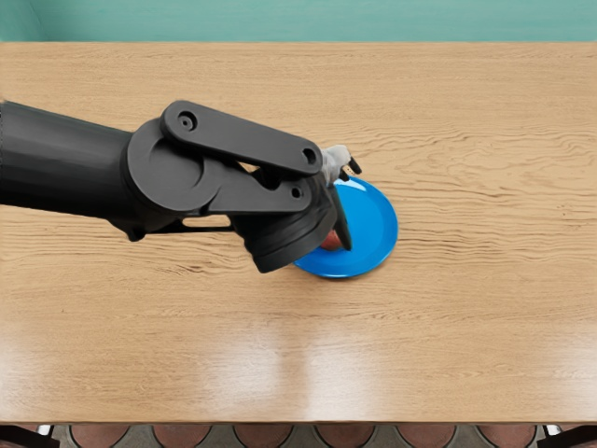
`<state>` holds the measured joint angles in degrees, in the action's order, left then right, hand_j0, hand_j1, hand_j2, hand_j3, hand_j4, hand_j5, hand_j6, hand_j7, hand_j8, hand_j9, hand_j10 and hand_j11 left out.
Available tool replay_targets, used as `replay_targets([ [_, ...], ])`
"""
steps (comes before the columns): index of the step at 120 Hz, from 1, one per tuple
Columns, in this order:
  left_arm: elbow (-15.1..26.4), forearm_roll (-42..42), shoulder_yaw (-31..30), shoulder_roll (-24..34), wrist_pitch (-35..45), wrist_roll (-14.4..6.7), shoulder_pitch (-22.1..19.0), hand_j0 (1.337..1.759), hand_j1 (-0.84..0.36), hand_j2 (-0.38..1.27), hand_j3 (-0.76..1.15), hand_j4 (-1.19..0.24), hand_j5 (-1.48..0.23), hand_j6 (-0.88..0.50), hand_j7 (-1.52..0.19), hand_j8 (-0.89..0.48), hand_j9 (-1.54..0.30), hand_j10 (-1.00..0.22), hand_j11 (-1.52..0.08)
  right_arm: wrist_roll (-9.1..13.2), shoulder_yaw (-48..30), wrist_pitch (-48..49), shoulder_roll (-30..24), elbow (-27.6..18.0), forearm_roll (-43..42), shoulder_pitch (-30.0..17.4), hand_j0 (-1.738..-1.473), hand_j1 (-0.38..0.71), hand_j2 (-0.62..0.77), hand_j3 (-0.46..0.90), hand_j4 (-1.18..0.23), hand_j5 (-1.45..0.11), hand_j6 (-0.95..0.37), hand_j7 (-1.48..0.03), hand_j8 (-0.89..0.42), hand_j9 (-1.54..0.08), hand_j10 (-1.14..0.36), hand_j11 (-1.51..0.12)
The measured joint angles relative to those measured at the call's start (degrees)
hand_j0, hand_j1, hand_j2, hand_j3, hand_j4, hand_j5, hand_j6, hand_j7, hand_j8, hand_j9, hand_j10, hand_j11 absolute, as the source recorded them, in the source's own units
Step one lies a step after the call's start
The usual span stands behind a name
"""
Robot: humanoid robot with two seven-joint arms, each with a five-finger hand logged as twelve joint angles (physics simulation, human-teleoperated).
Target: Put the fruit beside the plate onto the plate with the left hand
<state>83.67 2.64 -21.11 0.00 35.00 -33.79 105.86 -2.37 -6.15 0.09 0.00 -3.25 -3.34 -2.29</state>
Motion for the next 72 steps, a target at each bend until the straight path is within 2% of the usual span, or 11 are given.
replay_targets([
  [10, 1.3, 0.7, 2.6, 0.7, 0.0, 3.0, -2.5, 1.658, 0.05, 0.05, 0.00, -0.25, -0.33, -0.25, -0.33, -0.25, -0.33, -0.25, -0.33, 0.0, 0.0, 0.0, 0.0, 0.0, 0.0, 0.0, -1.658, -0.30, -0.01, 0.00, -0.04, -0.05, -0.04, -0.05, -0.04, -0.05, -0.04, -0.05],
  [16, 3.0, 2.6, 4.8, 6.1, 0.0, 4.3, -5.5, 1.658, 0.05, 0.05, 0.00, -0.25, -0.33, -0.25, -0.33, -0.25, -0.33, -0.25, -0.33, 0.0, 0.0, 0.0, 0.0, 0.0, 0.0, 0.0, -1.658, -0.30, -0.01, 0.00, -0.04, -0.05, -0.04, -0.05, -0.04, -0.05, -0.04, -0.05],
  [19, 4.1, 3.7, 6.3, 9.2, 0.0, 4.8, -8.4, 1.658, 0.05, 0.05, 0.00, -0.25, -0.33, -0.25, -0.33, -0.25, -0.33, -0.25, -0.33, 0.0, 0.0, 0.0, 0.0, 0.0, 0.0, 0.0, -1.658, -0.30, -0.01, 0.00, -0.04, -0.05, -0.04, -0.05, -0.04, -0.05, -0.04, -0.05],
  [25, 5.9, 6.7, 8.9, 11.8, 0.0, 5.5, -12.6, 1.658, 0.05, 0.05, 0.00, -0.25, -0.33, -0.25, -0.33, -0.25, -0.33, -0.25, -0.33, 0.0, 0.0, 0.0, 0.0, 0.0, 0.0, 0.0, -1.658, -0.30, -0.01, 0.00, -0.04, -0.05, -0.04, -0.05, -0.04, -0.05, -0.04, -0.05],
  [43, 9.3, 12.7, 16.9, 20.2, -0.9, 8.0, -19.7, 1.658, 0.05, 0.05, 0.00, -0.25, -0.32, -0.25, -0.32, -0.25, -0.32, -0.25, -0.32, 0.0, 0.0, 0.0, 0.0, 0.0, 0.0, 0.0, -1.658, -0.30, -0.01, 0.00, -0.04, -0.05, -0.04, -0.05, -0.04, -0.05, -0.04, -0.05],
  [56, 10.2, 15.2, 25.3, 28.8, -9.2, 9.6, -29.7, 1.658, 0.05, 0.05, 0.00, -0.25, -0.32, -0.25, -0.32, -0.25, -0.32, -0.25, -0.32, 0.0, 0.0, 0.0, 0.0, 0.0, 0.0, 0.0, -1.658, -0.30, -0.01, 0.00, -0.04, -0.05, -0.04, -0.05, -0.04, -0.05, -0.04, -0.05],
  [72, 10.5, 17.3, 38.3, 40.9, -26.2, 11.8, -44.2, 1.658, 0.05, 0.05, 0.00, -0.25, -0.32, -0.25, -0.32, -0.25, -0.32, -0.25, -0.32, 0.0, 0.0, 0.0, 0.0, 0.0, 0.0, 0.0, -1.658, -0.30, -0.01, 0.00, -0.04, -0.05, -0.04, -0.05, -0.04, -0.05, -0.04, -0.05],
])
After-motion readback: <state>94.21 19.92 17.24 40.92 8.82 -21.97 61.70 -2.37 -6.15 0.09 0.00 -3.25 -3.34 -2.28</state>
